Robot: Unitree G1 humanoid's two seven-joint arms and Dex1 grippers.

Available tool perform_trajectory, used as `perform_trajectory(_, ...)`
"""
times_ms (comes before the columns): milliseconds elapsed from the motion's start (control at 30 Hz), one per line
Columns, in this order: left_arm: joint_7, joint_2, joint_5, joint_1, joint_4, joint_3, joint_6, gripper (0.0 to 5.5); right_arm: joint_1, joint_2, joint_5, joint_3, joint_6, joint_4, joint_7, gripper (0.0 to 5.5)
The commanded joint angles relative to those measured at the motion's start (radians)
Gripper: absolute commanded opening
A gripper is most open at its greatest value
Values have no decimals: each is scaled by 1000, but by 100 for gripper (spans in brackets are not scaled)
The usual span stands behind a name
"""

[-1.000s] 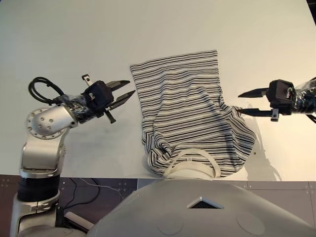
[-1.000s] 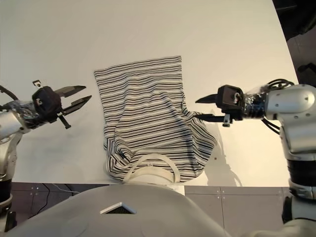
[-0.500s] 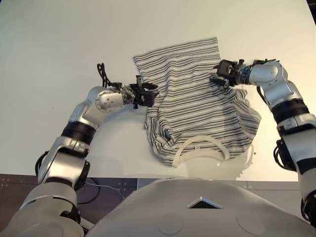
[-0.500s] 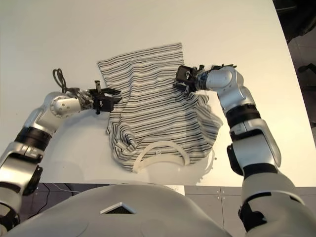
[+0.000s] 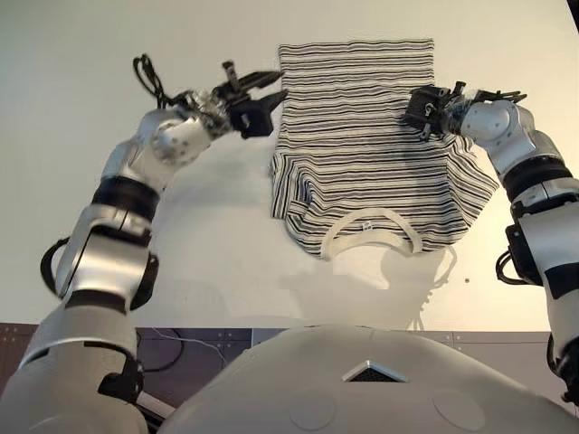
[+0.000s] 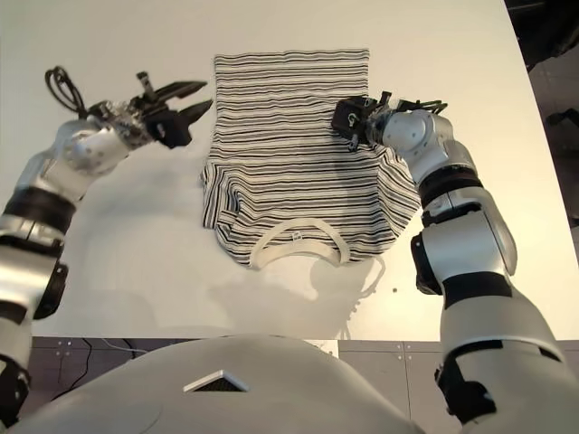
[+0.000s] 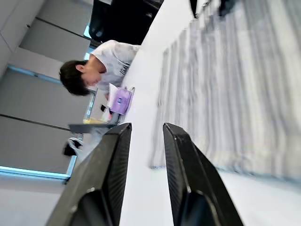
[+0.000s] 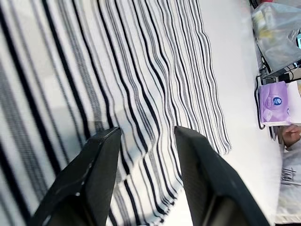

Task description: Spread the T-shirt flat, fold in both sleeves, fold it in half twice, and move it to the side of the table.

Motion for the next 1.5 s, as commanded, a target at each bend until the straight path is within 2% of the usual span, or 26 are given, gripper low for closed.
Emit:
perform_trajectory(33,-160,199,-192,434,-539,44,192,123,220,-91,160,-113,55,-396,111,207)
perform_trajectory(167,-157,159,-150,531,-664,70,323,123,375,-125,212,-157,174,-688,165,207)
perform_trajectory(267,-158,150,-99,568,-706,92,385,123,420,-130,222,-165,251,-807,193,207)
perform_trajectory(700,-212,136,89,593,-599,52,381,123,516,-133,240,-186,376,-1011,210,207)
perform_trajectory(767,-222,147,50,605,-618,81,370,123,529,-137,240,-189,381,-1027,213,207)
perform_trajectory(933,-332,197,-216,659,-780,175,352,123,567,-150,233,-211,387,-1046,204,207)
perform_trajectory(1067,-302,136,-179,561,-739,198,368,123,559,-141,226,-209,386,-1036,202,207)
perform_trajectory(1167,-281,105,-100,532,-690,171,344,123,559,-136,225,-201,382,-1038,206,207)
perform_trajectory(1333,-263,12,51,425,-516,64,308,123,563,-122,222,-191,390,-1044,200,207)
perform_trajectory(1500,-284,74,137,450,-411,27,247,123,571,-125,230,-198,396,-1059,207,207)
